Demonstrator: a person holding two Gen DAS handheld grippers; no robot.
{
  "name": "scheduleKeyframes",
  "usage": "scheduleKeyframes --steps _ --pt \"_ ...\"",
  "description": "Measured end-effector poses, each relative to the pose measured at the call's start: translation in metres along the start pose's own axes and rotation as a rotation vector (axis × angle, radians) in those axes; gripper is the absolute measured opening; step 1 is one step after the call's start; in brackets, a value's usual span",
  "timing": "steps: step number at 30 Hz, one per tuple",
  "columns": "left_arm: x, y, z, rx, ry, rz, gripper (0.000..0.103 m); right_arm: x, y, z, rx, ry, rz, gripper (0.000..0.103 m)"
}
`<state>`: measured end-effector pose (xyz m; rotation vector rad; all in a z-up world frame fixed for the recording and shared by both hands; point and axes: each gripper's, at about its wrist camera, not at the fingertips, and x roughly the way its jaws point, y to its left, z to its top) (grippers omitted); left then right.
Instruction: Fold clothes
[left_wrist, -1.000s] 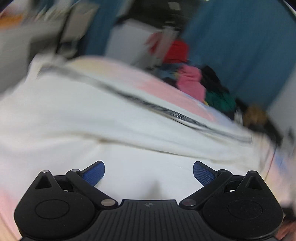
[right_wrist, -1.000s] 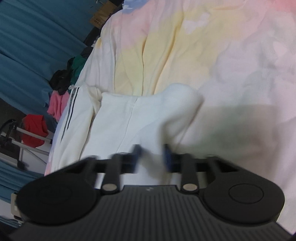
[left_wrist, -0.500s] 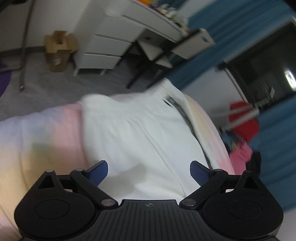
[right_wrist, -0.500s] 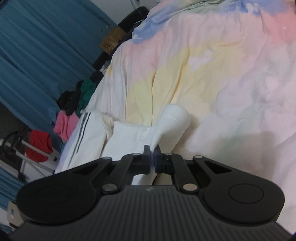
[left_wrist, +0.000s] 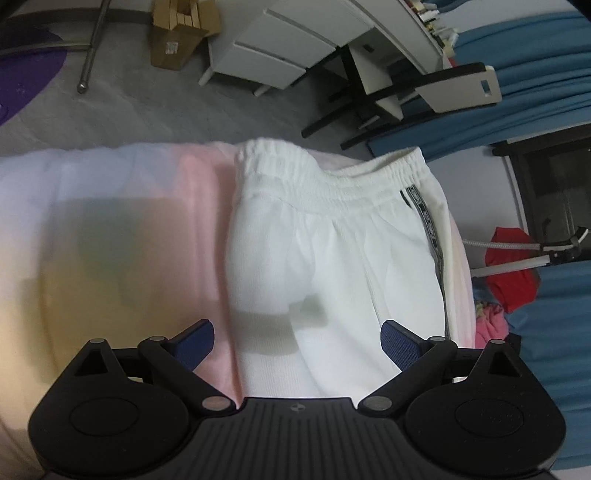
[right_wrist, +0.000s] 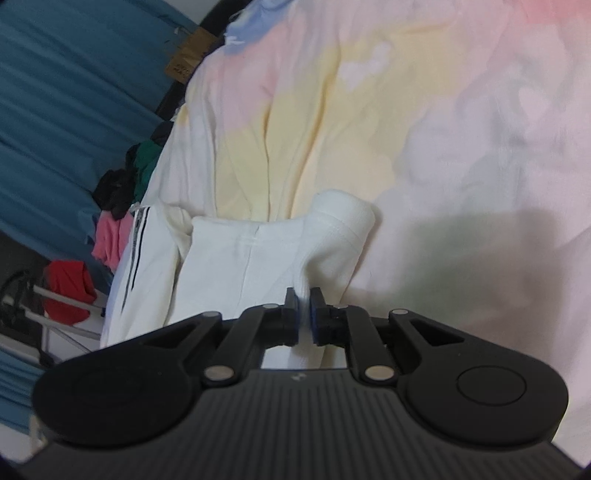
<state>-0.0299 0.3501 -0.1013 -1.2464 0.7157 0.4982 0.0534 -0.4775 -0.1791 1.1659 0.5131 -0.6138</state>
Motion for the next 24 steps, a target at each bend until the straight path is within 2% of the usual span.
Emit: scheduleKeyframes --steps 1,2,4,6,7,9,10,11,12,13,14,15,17,21,24 --pt "0.003 0.001 0.0 -0.008 0.011 -0.015 0.097 0.004 -0.003 0.001 0.022 0.009 0.002 0.022" --pt "0.005 0.002 0.0 -0.016 0.021 -0.033 0.096 0.008 -0.005 0.002 0.043 0.015 0.003 0.036" --pt "0.011 0.004 -0.002 -0.039 0.036 -0.073 0.095 0.013 -0.01 0.004 0.08 0.018 0.024 0.043" --pt "0.015 0.006 -0.002 -0.066 0.046 -0.102 0.091 0.017 -0.013 0.006 0.104 0.012 0.046 0.043" --pt "0.016 0.009 -0.001 -0.082 0.042 -0.108 0.085 0.015 -0.011 0.006 0.09 -0.003 0.04 0.042" --pt "0.015 0.01 -0.002 -0.096 0.041 -0.106 0.074 0.012 -0.007 0.006 0.063 -0.034 0.029 0.033" --pt "0.014 0.01 -0.003 -0.096 0.039 -0.106 0.067 0.008 -0.005 0.007 0.05 -0.055 0.026 0.018" --pt "0.013 0.01 -0.003 -0.093 0.037 -0.108 0.065 0.002 -0.002 0.007 0.036 -0.083 0.028 0.011" --pt "0.012 0.009 -0.004 -0.088 0.036 -0.111 0.064 -0.004 0.0 0.009 0.026 -0.108 0.038 0.01" --pt "0.012 0.008 -0.004 -0.08 0.032 -0.112 0.058 -0.01 0.001 0.01 0.019 -0.126 0.054 0.008" --pt "0.011 0.006 -0.004 -0.07 0.028 -0.11 0.05 -0.016 0.002 0.011 0.007 -0.14 0.063 0.007" --pt "0.01 0.005 -0.005 -0.06 0.024 -0.106 0.045 -0.023 0.004 0.011 -0.005 -0.154 0.072 0.007" --pt "0.009 0.002 -0.004 -0.041 0.022 -0.1 0.028 -0.033 0.007 0.011 -0.03 -0.175 0.082 0.006" --pt "0.005 0.0 -0.003 -0.012 0.025 -0.095 0.014 -0.054 0.02 0.008 -0.127 -0.233 0.087 0.006" --pt "-0.001 -0.007 -0.001 0.036 0.02 -0.097 0.012 -0.071 0.039 -0.002 -0.252 -0.31 0.066 0.006"
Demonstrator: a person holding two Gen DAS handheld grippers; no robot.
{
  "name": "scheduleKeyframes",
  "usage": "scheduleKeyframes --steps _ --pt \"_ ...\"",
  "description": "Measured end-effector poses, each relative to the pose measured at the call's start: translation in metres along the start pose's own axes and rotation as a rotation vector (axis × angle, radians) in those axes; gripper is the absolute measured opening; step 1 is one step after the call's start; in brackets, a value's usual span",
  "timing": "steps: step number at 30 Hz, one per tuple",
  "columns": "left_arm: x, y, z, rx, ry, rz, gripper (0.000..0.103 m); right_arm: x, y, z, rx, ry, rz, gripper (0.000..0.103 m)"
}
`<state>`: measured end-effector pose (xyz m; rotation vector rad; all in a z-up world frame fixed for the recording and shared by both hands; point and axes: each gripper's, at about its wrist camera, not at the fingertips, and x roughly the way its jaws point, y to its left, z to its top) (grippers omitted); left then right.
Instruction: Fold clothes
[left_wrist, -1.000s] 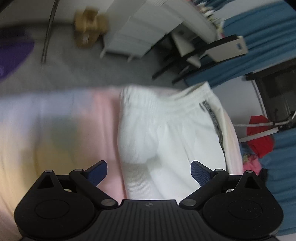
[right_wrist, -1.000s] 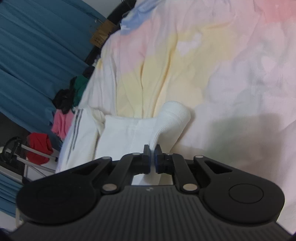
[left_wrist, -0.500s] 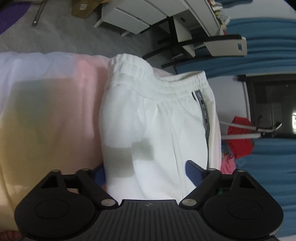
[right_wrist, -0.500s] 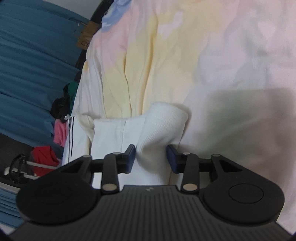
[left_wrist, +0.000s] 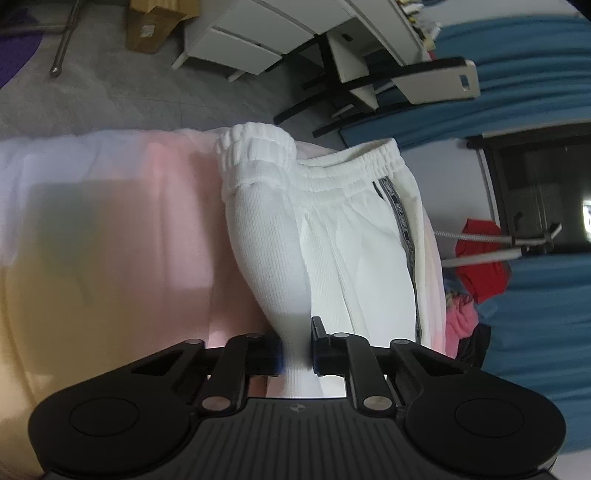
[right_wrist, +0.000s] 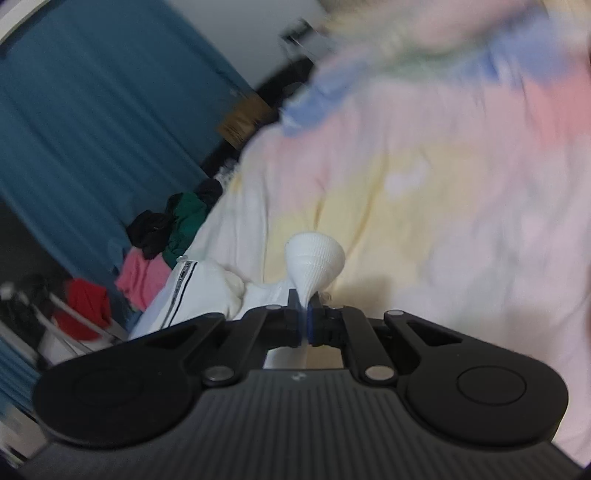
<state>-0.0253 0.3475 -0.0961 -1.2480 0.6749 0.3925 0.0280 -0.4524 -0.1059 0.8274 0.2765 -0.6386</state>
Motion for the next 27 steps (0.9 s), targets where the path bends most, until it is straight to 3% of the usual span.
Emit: scheduleKeyframes --steps 3,6,10,14,17,21,27 --pt "-0.008 -0.008 0.005 0.028 -0.021 -0.027 0.011 -0.01 0.019 0.001 -0.071 -0.058 -0.001 0.006" --pt "-0.017 -0.029 0.014 0.118 -0.053 -0.054 0.01 -0.007 0.034 0.009 -0.092 -0.081 0.017 0.006" --pt "-0.023 -0.07 0.033 0.186 -0.088 -0.132 0.01 0.007 0.063 0.028 -0.105 -0.096 0.047 0.006" --pt "-0.01 -0.127 0.052 0.247 -0.125 -0.168 0.009 0.023 0.118 0.046 -0.164 -0.155 0.095 0.006" --pt "0.025 -0.175 0.064 0.284 -0.166 -0.157 0.01 0.058 0.165 0.054 -0.223 -0.175 0.095 0.006" --pt "0.095 -0.23 0.077 0.31 -0.209 -0.117 0.01 0.134 0.217 0.05 -0.295 -0.174 0.033 0.006" --pt "0.221 -0.284 0.097 0.341 -0.206 -0.016 0.01 0.261 0.253 0.015 -0.356 -0.098 -0.08 0.006"
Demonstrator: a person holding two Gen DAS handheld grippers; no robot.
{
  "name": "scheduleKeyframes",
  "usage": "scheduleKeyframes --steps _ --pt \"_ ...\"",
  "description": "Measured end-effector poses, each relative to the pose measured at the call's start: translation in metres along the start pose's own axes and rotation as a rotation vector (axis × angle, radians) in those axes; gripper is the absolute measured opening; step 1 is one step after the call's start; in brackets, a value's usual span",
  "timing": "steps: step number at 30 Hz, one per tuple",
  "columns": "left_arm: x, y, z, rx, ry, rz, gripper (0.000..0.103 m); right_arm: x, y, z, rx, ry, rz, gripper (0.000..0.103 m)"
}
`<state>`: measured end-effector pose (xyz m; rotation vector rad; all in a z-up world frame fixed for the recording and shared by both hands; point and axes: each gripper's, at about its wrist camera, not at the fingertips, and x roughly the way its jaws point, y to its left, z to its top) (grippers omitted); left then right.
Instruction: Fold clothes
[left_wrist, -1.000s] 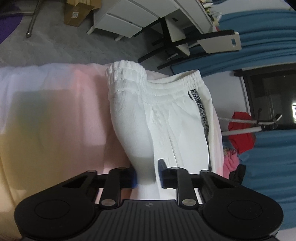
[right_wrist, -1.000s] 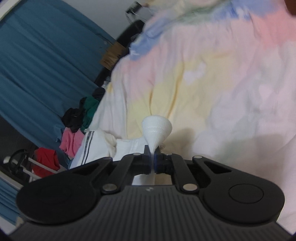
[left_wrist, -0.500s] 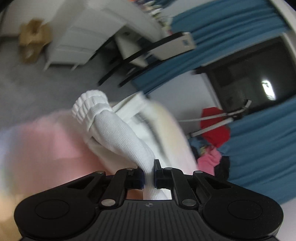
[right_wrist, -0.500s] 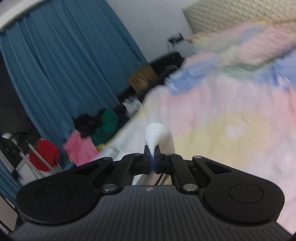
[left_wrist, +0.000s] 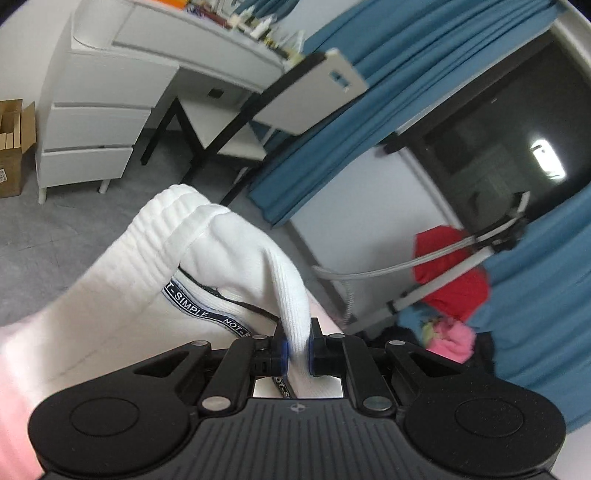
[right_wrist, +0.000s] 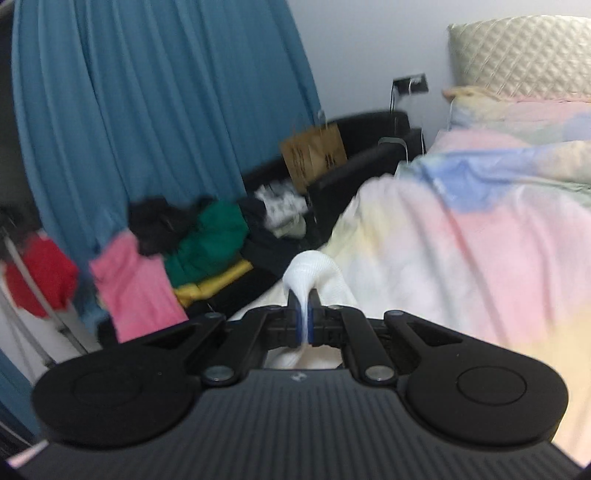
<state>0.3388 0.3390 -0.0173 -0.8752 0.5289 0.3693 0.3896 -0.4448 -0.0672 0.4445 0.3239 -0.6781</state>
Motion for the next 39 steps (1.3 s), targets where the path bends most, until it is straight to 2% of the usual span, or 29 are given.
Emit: scheduleKeyframes --steps 4,6,9,10,11,13,15,16,17,19,24,26,28,30,33,37,39 --pt "0.063 -0.009 -0.009 0.074 0.025 0.088 0.011 0.051 0.016 -0.029 -0.055 0.058 -0.02 0.006" --pt "0.084 -0.001 -0.015 0.081 0.057 0.13 0.012 0.063 0.017 -0.04 -0.053 0.091 -0.02 0.007" --pt "0.093 0.013 -0.017 0.073 0.067 0.136 0.022 0.07 0.011 -0.043 -0.035 0.139 0.024 0.011" --pt "0.088 0.018 -0.017 0.072 0.059 0.123 0.032 0.07 0.009 -0.042 -0.033 0.154 0.046 0.012" --pt "0.081 0.021 -0.016 0.073 0.05 0.109 0.038 0.069 0.006 -0.041 -0.028 0.17 0.069 0.014" --pt "0.064 0.03 -0.013 0.075 0.023 0.09 0.065 0.055 -0.006 -0.036 0.013 0.192 0.131 0.019" --pt "0.044 0.037 -0.014 0.077 0.011 0.061 0.071 0.034 -0.019 -0.034 0.058 0.195 0.192 0.03" --pt "0.034 0.04 -0.014 0.077 0.007 0.044 0.073 0.022 -0.028 -0.034 0.072 0.189 0.215 0.04" --pt "0.023 0.045 -0.017 0.071 0.01 0.018 0.075 0.007 -0.038 -0.038 0.085 0.179 0.237 0.047" --pt "0.0 0.06 -0.027 0.044 0.015 -0.007 0.078 -0.022 -0.058 -0.045 0.112 0.162 0.276 0.055" --pt "-0.051 0.102 -0.055 -0.053 0.046 -0.066 0.08 -0.078 -0.109 -0.068 0.253 0.193 0.32 0.057" --pt "-0.068 0.11 -0.068 -0.018 0.053 -0.034 0.081 -0.092 -0.128 -0.078 0.338 0.228 0.332 0.057" --pt "-0.082 0.115 -0.08 0.029 0.037 0.04 0.081 -0.101 -0.145 -0.09 0.411 0.275 0.358 0.057" --pt "-0.088 0.124 -0.088 0.001 0.053 0.077 0.081 -0.101 -0.154 -0.104 0.442 0.358 0.41 0.057" --pt "-0.09 0.141 -0.096 -0.125 0.123 0.052 0.081 -0.091 -0.158 -0.125 0.505 0.461 0.44 0.057" --pt "-0.079 0.162 -0.096 -0.192 0.097 0.017 0.081 -0.069 -0.148 -0.139 0.56 0.476 0.491 0.056" --pt "-0.068 0.171 -0.095 -0.255 0.08 -0.03 0.081 -0.054 -0.14 -0.141 0.57 0.463 0.502 0.056"
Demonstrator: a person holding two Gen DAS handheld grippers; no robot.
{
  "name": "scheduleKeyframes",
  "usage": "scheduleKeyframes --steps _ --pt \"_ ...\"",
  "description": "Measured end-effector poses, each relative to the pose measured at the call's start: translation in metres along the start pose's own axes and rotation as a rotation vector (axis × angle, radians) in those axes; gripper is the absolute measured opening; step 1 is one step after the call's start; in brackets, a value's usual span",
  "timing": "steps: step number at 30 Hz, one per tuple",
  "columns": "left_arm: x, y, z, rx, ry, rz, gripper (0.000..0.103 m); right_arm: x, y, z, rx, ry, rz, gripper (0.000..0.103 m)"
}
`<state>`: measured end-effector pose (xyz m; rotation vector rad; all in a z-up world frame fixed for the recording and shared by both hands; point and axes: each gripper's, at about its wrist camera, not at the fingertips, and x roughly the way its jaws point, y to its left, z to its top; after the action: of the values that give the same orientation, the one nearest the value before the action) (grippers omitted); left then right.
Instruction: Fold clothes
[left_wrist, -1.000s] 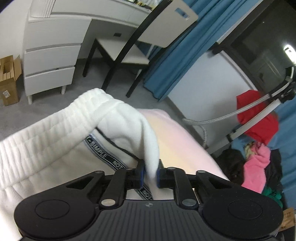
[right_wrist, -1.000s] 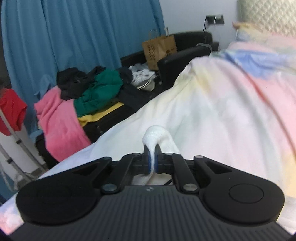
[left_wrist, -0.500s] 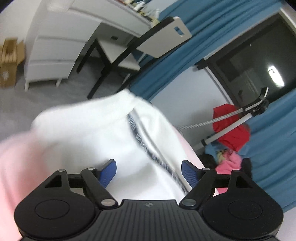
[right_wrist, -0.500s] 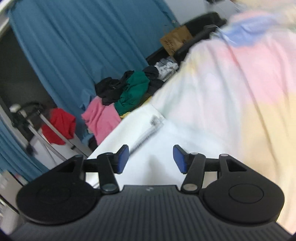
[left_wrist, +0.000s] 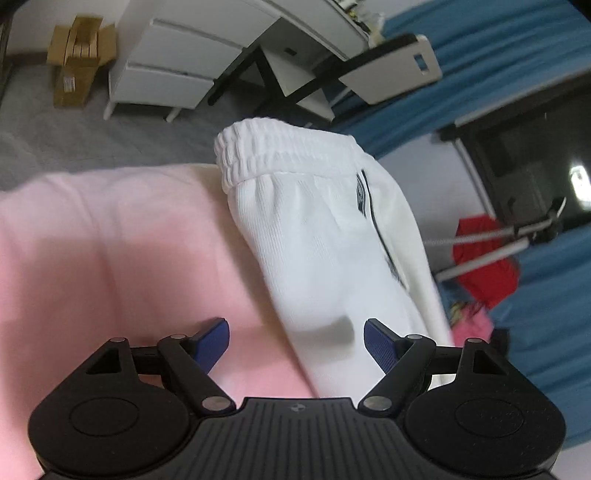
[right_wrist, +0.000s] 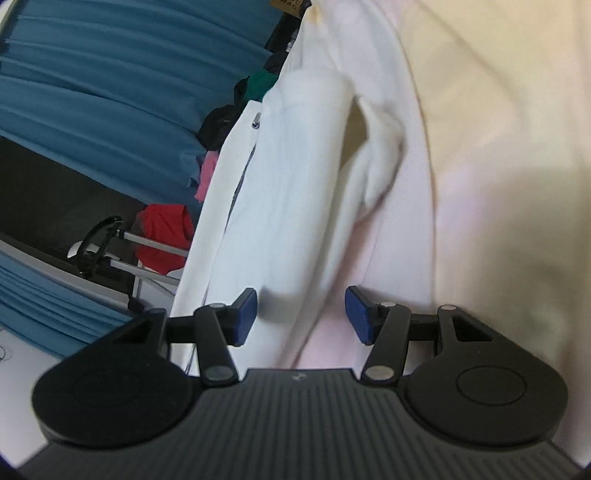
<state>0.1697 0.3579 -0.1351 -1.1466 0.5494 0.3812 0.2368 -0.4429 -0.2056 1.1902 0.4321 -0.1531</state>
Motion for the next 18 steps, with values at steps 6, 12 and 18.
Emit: scheduleKeyframes --steps 6,12,18 --pt "0.03 0.005 0.008 -0.037 -0.099 -0.116 0.074 0.036 0.0 0.02 0.086 -0.112 0.057 0.055" --pt "0.045 -0.009 0.002 0.134 -0.161 -0.081 0.031 0.05 0.0 0.029 0.029 -0.107 0.062 0.016" --pt "0.02 -0.02 0.012 0.176 -0.163 -0.083 0.012 0.023 0.023 0.026 -0.034 -0.126 0.055 0.014"
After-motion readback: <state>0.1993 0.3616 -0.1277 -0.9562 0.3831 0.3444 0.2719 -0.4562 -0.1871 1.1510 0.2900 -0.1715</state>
